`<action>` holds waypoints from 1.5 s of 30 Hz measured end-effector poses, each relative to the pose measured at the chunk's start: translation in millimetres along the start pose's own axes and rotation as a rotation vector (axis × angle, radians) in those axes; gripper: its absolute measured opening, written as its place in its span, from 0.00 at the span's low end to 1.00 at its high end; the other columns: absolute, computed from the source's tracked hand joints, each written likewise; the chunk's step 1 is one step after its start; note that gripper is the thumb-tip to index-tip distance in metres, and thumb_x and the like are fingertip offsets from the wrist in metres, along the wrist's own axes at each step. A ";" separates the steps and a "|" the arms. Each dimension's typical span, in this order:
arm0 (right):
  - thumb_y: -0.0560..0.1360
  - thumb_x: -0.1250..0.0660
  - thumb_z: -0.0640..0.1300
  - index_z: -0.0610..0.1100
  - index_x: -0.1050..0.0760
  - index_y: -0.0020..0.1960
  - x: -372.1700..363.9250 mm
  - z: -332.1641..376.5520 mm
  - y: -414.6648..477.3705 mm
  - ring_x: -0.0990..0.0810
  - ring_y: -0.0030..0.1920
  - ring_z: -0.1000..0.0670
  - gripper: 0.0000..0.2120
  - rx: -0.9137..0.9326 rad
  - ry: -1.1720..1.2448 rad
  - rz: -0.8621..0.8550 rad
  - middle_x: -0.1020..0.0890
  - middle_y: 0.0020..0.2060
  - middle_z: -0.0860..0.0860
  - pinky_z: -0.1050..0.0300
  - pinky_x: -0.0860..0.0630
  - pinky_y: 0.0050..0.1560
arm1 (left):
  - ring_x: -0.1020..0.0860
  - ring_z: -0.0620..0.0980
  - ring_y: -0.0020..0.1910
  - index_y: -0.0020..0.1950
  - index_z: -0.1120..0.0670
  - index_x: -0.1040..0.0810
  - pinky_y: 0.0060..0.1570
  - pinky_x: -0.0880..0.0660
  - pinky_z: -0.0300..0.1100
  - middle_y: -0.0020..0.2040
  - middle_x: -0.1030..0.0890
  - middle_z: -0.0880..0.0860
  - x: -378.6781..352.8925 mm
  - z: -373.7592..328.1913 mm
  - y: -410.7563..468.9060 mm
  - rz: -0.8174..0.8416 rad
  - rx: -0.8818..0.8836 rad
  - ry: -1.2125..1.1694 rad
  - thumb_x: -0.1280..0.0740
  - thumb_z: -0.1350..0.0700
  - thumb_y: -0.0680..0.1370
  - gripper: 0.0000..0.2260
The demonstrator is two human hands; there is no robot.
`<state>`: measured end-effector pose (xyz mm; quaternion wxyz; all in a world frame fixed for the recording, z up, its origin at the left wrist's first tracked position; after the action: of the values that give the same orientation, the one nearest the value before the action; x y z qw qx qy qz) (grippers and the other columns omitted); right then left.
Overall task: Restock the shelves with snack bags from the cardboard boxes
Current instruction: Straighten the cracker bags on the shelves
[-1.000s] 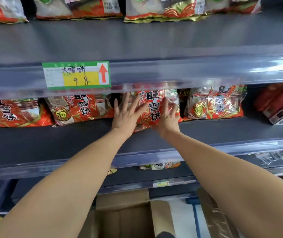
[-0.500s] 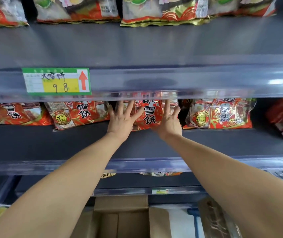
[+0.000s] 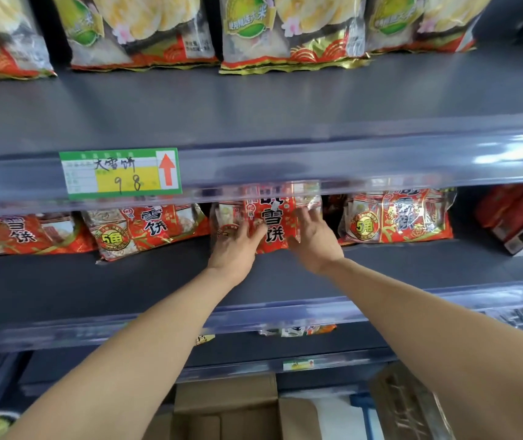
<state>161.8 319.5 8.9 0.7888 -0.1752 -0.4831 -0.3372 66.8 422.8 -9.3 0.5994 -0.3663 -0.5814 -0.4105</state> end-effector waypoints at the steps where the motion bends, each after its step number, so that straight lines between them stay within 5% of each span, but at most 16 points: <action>1: 0.76 0.35 0.43 0.44 0.39 0.72 -7.3 3.5 -1.7 0.28 0.63 0.35 0.27 0.019 -0.009 0.075 0.33 0.65 0.40 0.45 0.27 0.60 | 0.22 0.63 0.54 0.75 0.48 0.44 0.54 0.27 0.54 0.68 0.34 0.60 -5.9 4.4 -2.7 0.071 0.015 -0.057 0.40 0.63 0.78 0.28; 3: 0.75 0.34 0.44 0.47 0.40 0.73 -17.7 6.5 -2.4 0.28 0.64 0.36 0.28 -0.025 0.015 0.180 0.36 0.68 0.41 0.49 0.27 0.59 | 0.24 0.61 0.57 0.76 0.45 0.49 0.52 0.27 0.52 0.67 0.34 0.58 -13.1 17.1 -4.2 0.137 0.039 -0.144 0.39 0.63 0.78 0.32; 8: 0.77 0.35 0.43 0.47 0.47 0.75 -37.7 17.5 1.5 0.30 0.66 0.37 0.32 -0.123 -0.049 0.269 0.46 0.73 0.41 0.50 0.28 0.60 | 0.37 0.61 0.72 0.76 0.39 0.55 0.70 0.42 0.61 0.75 0.43 0.55 -22.9 41.3 2.2 0.313 0.047 -0.270 0.37 0.63 0.78 0.37; 11: 0.76 0.36 0.39 0.46 0.43 0.70 -39.0 24.2 1.7 0.27 0.61 0.36 0.26 -0.165 -0.070 0.219 0.40 0.68 0.39 0.47 0.26 0.58 | 0.31 0.60 0.68 0.76 0.43 0.47 0.64 0.31 0.53 0.75 0.38 0.56 -9.0 53.0 -7.2 0.160 0.067 -0.360 0.38 0.61 0.79 0.30; 15: 0.77 0.36 0.41 0.49 0.45 0.74 -44.2 40.3 1.7 0.23 0.58 0.36 0.30 -0.137 -0.046 0.226 0.33 0.65 0.40 0.51 0.24 0.50 | 0.25 0.61 0.58 0.67 0.53 0.35 0.47 0.26 0.51 0.63 0.29 0.60 4.2 129.2 -42.5 -0.166 0.483 -0.422 0.38 0.60 0.78 0.18; 19: 0.76 0.34 0.47 0.55 0.54 0.77 -63.2 56.4 4.4 0.27 0.62 0.36 0.39 -0.199 -0.008 0.290 0.35 0.69 0.40 0.51 0.23 0.52 | 0.28 0.63 0.61 0.67 0.52 0.38 0.47 0.28 0.50 0.64 0.35 0.60 -11.4 195.8 -67.4 -0.085 0.726 -0.525 0.35 0.58 0.77 0.20; 23: 0.76 0.34 0.48 0.59 0.59 0.77 -75.7 63.4 5.3 0.37 0.69 0.32 0.41 -0.293 -0.025 0.288 0.44 0.72 0.41 0.43 0.28 0.64 | 0.36 0.64 0.68 0.65 0.46 0.38 0.55 0.27 0.53 0.65 0.39 0.58 -26.3 228.8 -59.9 -0.007 0.692 -0.576 0.33 0.56 0.76 0.21; 30: 0.76 0.35 0.50 0.60 0.64 0.76 -79.7 57.7 6.2 0.49 0.73 0.36 0.43 -0.320 -0.138 0.260 0.48 0.73 0.42 0.39 0.36 0.68 | 0.37 0.61 0.67 0.63 0.45 0.38 0.61 0.30 0.55 0.64 0.39 0.59 -34.4 250.9 -49.3 0.043 0.593 -0.582 0.32 0.57 0.75 0.22; 34: 0.75 0.34 0.56 0.60 0.71 0.75 -85.4 58.1 6.6 0.54 0.75 0.35 0.48 -0.349 -0.212 0.344 0.52 0.74 0.42 0.38 0.41 0.71 | 0.34 0.59 0.65 0.63 0.47 0.37 0.51 0.26 0.50 0.63 0.38 0.58 -28.9 247.2 -55.2 0.038 0.573 -0.565 0.33 0.58 0.76 0.20; 37: 0.75 0.35 0.59 0.58 0.73 0.74 -83.6 63.1 11.0 0.59 0.76 0.34 0.49 -0.391 -0.216 0.400 0.57 0.76 0.40 0.39 0.48 0.74 | 0.26 0.56 0.46 0.61 0.51 0.37 0.31 0.30 0.42 0.62 0.35 0.58 -18.5 229.6 -58.1 0.011 0.569 -0.520 0.35 0.59 0.77 0.16; 40: 0.76 0.36 0.57 0.56 0.73 0.75 -82.8 65.0 12.2 0.57 0.76 0.36 0.48 -0.385 -0.213 0.400 0.58 0.76 0.39 0.42 0.51 0.75 | 0.25 0.56 0.45 0.62 0.51 0.37 0.34 0.30 0.43 0.63 0.37 0.58 -10.2 204.1 -54.7 0.023 0.467 -0.513 0.35 0.59 0.77 0.17; 45: 0.76 0.35 0.51 0.60 0.70 0.75 -80.9 60.1 7.8 0.49 0.75 0.35 0.46 -0.389 -0.121 0.420 0.56 0.76 0.41 0.42 0.39 0.72 | 0.26 0.55 0.45 0.67 0.47 0.38 0.31 0.33 0.40 0.64 0.37 0.56 -11.4 170.6 -53.3 0.148 0.310 -0.524 0.36 0.57 0.78 0.19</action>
<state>103.8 390.5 -33.6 0.7629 -0.4390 -0.4085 -0.2416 -49.5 558.9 -13.2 0.5064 -0.4051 -0.7434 -0.1637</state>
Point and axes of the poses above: each hand's wrist, its own y-axis towards the middle knuckle, its own x-axis out of the back of the hand, z = x × y, the point moved 7 cm from there along y, towards the middle knuckle
